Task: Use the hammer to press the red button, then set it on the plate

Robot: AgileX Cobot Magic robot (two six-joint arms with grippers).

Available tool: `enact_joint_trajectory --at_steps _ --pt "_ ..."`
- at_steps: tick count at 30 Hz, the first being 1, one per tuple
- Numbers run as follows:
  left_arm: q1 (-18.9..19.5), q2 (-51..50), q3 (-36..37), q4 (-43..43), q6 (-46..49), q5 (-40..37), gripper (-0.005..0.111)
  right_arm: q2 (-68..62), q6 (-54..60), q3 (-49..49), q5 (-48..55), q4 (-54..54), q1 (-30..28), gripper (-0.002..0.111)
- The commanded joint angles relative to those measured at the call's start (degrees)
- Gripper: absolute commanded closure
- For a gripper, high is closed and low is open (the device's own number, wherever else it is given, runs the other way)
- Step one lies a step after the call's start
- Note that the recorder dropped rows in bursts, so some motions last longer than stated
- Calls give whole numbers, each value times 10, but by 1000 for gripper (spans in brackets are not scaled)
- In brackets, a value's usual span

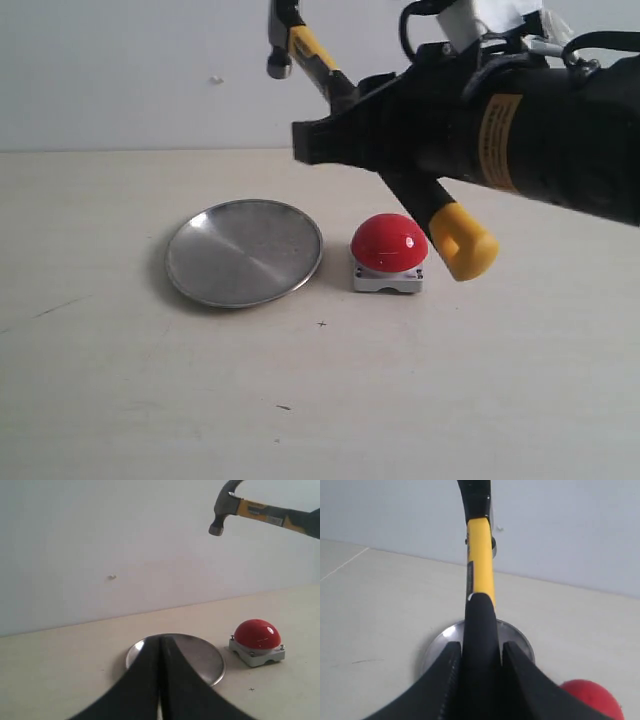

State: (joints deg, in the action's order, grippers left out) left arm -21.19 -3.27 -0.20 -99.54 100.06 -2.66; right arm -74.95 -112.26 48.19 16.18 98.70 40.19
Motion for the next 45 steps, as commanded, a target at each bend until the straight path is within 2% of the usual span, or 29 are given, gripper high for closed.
enact_joint_trajectory --at_steps 1,4,7,10,14,18,21,23,24,25,26,28,29,31,32,33,35,37,40,45 --pt "0 2 2 -4 1 1 107 11 59 2 116 12 114 108" --pt "0 2 2 -4 1 1 107 -12 68 2 232 12 205 108" --pt "0 2 2 -4 1 1 107 -42 45 2 310 12 248 108" --pt "0 2 2 -4 1 1 107 -66 -5 2 337 12 251 108" --pt "0 2 2 -4 1 1 107 -75 5 2 341 12 251 108" --pt "0 2 2 -4 1 1 107 -72 65 4 336 12 245 108" --pt "0 2 2 -4 1 1 107 -59 168 19 262 12 213 108" --pt "0 2 2 -4 1 1 107 -55 363 49 152 -106 156 108" --pt "0 2 2 -4 1 1 107 -55 547 69 93 -260 110 108" --pt "0 2 2 -4 1 1 107 -55 646 77 58 -346 88 108" --pt "0 2 2 -4 1 1 107 -55 813 81 0 -491 54 108" --pt "0 2 2 -4 1 1 107 -58 1010 77 -83 -715 15 108" --pt "0 2 2 -4 1 1 107 -59 1069 64 -140 -794 2 108" --pt "0 2 2 -4 1 1 107 -63 1191 -5 -380 -1008 -7 108" --pt "0 2 2 -4 1 1 107 -66 1216 -24 -436 -1056 -7 108" --pt "0 2 2 -4 1 1 107 -78 1248 -59 -527 -1151 -5 108" --pt "0 2 2 -4 1 1 107 -102 1301 -66 -537 -1253 -26 108" --pt "0 2 2 -4 1 1 107 -132 1305 -55 -521 -1320 -39 108" --pt "0 2 2 -4 1 1 107 -170 1257 -38 -518 -1342 -40 108" --pt "0 2 2 -4 1 1 107 -256 1088 24 -512 -1282 -40 108"
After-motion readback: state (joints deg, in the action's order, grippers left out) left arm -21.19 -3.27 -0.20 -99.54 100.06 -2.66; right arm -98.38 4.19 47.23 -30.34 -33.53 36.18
